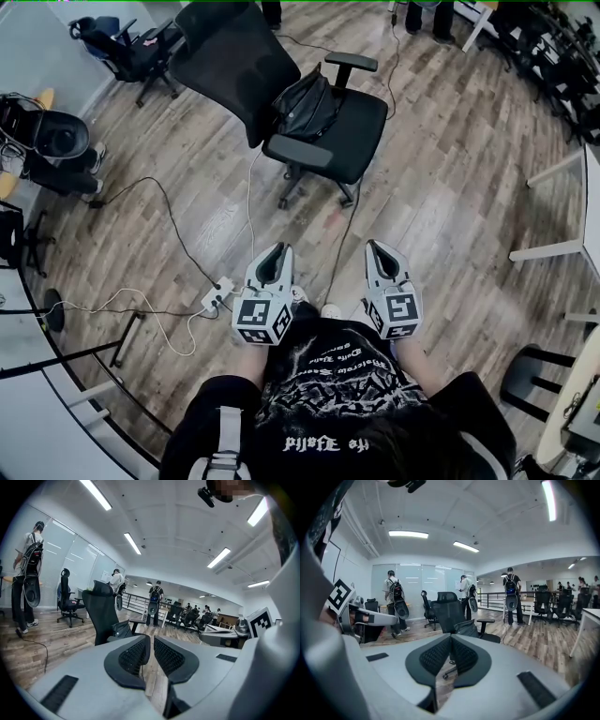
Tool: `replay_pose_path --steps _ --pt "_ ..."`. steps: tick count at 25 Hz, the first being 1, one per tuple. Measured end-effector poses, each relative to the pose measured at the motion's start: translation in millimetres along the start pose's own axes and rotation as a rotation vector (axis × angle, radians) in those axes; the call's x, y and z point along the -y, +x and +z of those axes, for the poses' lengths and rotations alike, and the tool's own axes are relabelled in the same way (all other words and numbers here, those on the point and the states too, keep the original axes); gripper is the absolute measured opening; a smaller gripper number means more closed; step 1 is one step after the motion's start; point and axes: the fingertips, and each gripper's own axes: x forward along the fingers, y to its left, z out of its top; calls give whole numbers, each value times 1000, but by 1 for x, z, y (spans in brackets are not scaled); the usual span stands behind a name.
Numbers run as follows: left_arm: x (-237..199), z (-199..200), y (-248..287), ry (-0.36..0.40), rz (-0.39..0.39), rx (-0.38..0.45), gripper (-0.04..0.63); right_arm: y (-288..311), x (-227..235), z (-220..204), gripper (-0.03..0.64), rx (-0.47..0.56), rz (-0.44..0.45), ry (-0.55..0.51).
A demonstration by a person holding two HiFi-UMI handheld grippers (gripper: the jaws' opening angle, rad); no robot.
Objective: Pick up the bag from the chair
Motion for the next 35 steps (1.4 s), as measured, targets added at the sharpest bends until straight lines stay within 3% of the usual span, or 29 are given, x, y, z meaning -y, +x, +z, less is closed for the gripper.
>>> replay_pose_path --steps 2,6,7,11,14,16,26,35 --pt "0 1 0 -5 -5 2 124 0 -2 0 122 1 10 3" --pt "1 -1 -1 -12 0 0 242 -3 -2 -2 144 -3 13 1" --pt "1 -2 -1 -8 5 -4 257 -3 -2 -3 208 -5 14 1" --pt "-2 -2 0 17 17 -24 288 -1 3 -1 289 -7 -8 -3" --pt "-10 3 -3 21 55 16 314 -1 5 1 354 5 -19 11" --pt "-13 6 -4 29 68 36 367 -1 6 1 354 13 -21 32" --pt "-19 1 14 18 -61 -23 371 18 -4 -2 354 -34 -34 29" --pt "-41 9 33 33 -96 -47 371 33 -5 2 354 -27 -86 48"
